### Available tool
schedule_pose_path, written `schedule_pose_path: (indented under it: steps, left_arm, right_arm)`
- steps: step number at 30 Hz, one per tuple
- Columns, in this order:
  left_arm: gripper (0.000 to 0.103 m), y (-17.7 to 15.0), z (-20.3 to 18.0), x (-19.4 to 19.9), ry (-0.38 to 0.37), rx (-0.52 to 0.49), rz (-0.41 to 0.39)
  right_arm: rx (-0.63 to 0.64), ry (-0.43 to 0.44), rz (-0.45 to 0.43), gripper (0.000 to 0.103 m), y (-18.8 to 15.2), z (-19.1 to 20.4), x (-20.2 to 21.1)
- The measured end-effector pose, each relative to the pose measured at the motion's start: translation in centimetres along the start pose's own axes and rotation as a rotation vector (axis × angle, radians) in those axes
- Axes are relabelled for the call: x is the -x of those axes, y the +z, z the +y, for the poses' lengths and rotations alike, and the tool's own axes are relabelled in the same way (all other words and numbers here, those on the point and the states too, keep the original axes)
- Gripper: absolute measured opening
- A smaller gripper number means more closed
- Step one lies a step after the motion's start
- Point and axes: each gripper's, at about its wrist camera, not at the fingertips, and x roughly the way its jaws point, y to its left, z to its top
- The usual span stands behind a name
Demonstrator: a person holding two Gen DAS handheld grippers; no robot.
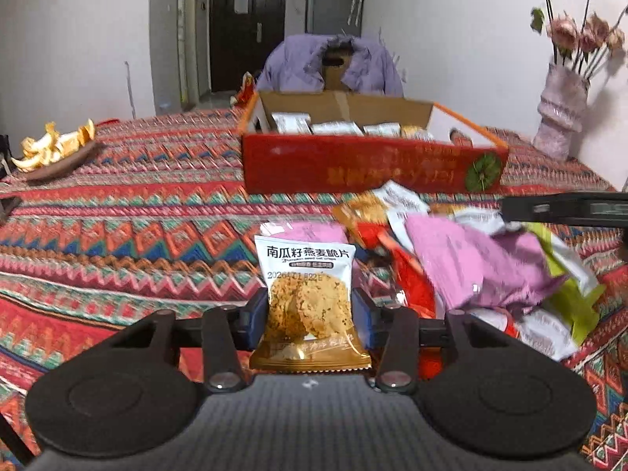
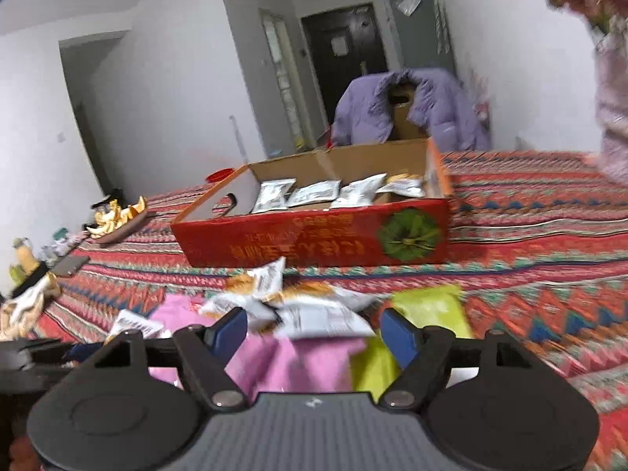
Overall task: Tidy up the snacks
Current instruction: 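Grasp the pumpkin-seed oat biscuit packet with the left tool while the right tool grasps a white packet, then carry both packets into the red box and open both tools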
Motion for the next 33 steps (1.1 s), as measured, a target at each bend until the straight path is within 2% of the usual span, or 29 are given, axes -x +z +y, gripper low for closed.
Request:
schedule_pose_path:
  steps: [3, 5, 8, 9, 14, 17, 22, 23, 24, 25, 28, 31, 33]
  left_arm:
    - [0.045, 1.1, 1.3, 0.7, 0.027, 0.025, -0.020]
    - [0.045, 1.7, 2.0, 0.7, 0.048, 0.036, -0.031]
    - [0.045, 2.3, 2.5, 0.1, 0.062, 0.043, -0.033]
    - [0.045, 2.4, 2.5, -0.1, 0.057, 0.046, -0.032]
    - [0.045, 2.7, 1.5, -0.2, 0.004, 0.034, -0.033]
    - [0.045, 2.7, 0.5, 0.9, -0.026, 0.020, -0.055]
    - [0.045, 1.9, -1.1, 3.7, -0.065, 0.001, -0.091]
    - [0.045, 1.5, -1.4, 4.3, -0.070, 0.002, -0.096]
    - [0.045, 1.3, -1.6, 4.8, -0.074, 0.002, -0.100]
    - [0.045, 1.0, -1.8, 5.4, -0.079, 0.004, -0.104]
    - [0.045, 0.3, -2.1, 6.5, -0.084, 0.007, -0.114]
    - [0.045, -0.3, -2.3, 7.6, -0.075, 0.000, -0.127]
    - [0.045, -0.7, -2.2, 8.2, -0.071, 0.001, -0.129]
  right_arm:
    - [0.020, -0.021, 0.091, 0.074, 1.1, -0.1, -3.5]
    - [0.044, -0.034, 0.118, 0.073, 0.8, 0.1, -4.5]
    - [0.023, -0.041, 0.132, 0.062, 0.2, -0.1, -4.7]
    - [0.013, -0.044, 0.127, 0.061, 0.1, -0.4, -4.5]
    - [0.002, -0.088, 0.084, 0.061, 0.0, -0.8, -1.0]
    - [0.033, -0.131, 0.058, 0.061, -0.4, -0.6, 2.0]
    - [0.053, -0.139, 0.016, 0.061, -2.3, 0.5, 7.4]
    - [0.057, -0.137, 0.010, 0.038, -2.6, 0.7, 8.2]
    - [0.057, -0.131, 0.007, 0.000, -3.0, 0.8, 8.9]
    - [0.052, -0.130, -0.003, 0.006, -3.4, 0.9, 9.6]
    - [0.053, -0.144, -0.009, 0.007, -4.4, 0.9, 10.7]
    - [0.062, -0.156, -0.009, 0.014, -5.5, 0.9, 11.7]
    - [0.066, -0.142, 0.004, 0.045, -6.4, 0.9, 12.2]
